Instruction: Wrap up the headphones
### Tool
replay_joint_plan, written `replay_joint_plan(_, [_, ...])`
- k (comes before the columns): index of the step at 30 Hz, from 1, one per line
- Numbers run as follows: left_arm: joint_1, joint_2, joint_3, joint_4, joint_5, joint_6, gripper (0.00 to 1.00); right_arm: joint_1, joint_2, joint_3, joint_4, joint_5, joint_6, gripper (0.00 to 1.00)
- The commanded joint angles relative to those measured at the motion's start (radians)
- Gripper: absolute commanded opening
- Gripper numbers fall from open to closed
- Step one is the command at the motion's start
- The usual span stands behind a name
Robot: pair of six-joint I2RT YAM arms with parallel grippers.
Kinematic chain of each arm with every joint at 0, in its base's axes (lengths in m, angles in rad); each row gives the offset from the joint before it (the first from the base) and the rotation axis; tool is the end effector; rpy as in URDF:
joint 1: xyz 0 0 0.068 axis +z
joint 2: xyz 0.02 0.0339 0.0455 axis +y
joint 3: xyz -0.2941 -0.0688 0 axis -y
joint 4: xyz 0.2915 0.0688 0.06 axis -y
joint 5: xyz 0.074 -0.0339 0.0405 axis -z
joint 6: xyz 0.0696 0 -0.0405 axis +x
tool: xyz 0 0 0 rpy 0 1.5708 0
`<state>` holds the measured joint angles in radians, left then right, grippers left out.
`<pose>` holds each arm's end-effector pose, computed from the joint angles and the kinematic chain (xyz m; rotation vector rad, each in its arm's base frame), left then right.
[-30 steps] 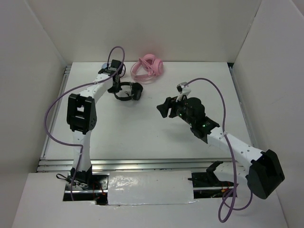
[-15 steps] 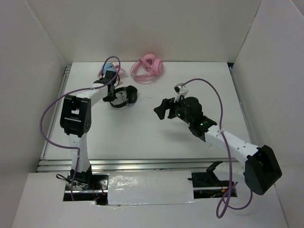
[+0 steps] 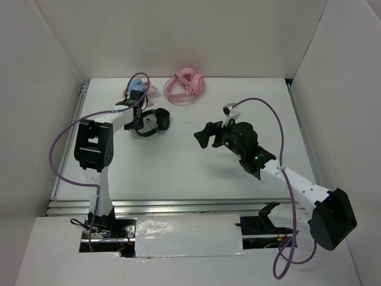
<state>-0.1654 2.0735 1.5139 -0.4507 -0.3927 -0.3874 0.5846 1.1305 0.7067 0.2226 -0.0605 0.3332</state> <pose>0.5115 -0.0584 0.1502 -0.4170 2.4558 0.2806 0.2692 0.1832 0.2857 -0.2739 1.8075 0.7107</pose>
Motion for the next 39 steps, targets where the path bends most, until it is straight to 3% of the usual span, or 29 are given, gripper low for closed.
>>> replay_joint_plan(1, [0.017, -0.053, -0.017, -0.042, -0.048, 0.013, 0.54, 0.000, -0.058, 0.005, 0.015, 0.033, 0.003, 1.00])
replay_joint_plan(3, [0.020, -0.072, -0.029, -0.040, -0.044, 0.013, 0.66, 0.000, -0.080, 0.005, 0.000, 0.034, 0.003, 1.00])
replay_joint_plan(8, [0.029, -0.139, -0.040, -0.046, -0.041, 0.018, 0.77, 0.003, -0.129, 0.011, -0.043, 0.082, 0.016, 1.00])
replay_joint_plan(12, [0.033, -0.222, -0.027, -0.060, -0.037, 0.019, 0.99, 0.004, -0.176, 0.033, -0.126, 0.137, 0.046, 1.00])
replay_joint_plan(20, [0.061, -0.357, -0.004, -0.112, 0.012, -0.036, 0.99, -0.017, -0.236, 0.094, -0.325, 0.216, 0.099, 1.00])
replay_joint_plan(23, [0.064, -0.529, -0.113, -0.033, 0.026, -0.094, 0.99, -0.022, -0.271, 0.056, -0.269, 0.206, 0.139, 1.00])
replay_joint_plan(26, [0.061, -0.720, -0.341, 0.053, 0.038, -0.191, 0.99, -0.025, -0.313, 0.005, -0.246, 0.223, 0.156, 1.00])
replay_joint_plan(31, [0.043, -0.970, -0.610, 0.164, 0.055, -0.226, 0.99, -0.032, -0.365, 0.008, -0.411, 0.338, 0.194, 1.00])
replay_joint_plan(39, [0.030, -1.124, -0.699, 0.210, 0.018, -0.228, 0.99, -0.031, -0.563, -0.119, -0.411, 0.409, 0.247, 1.00])
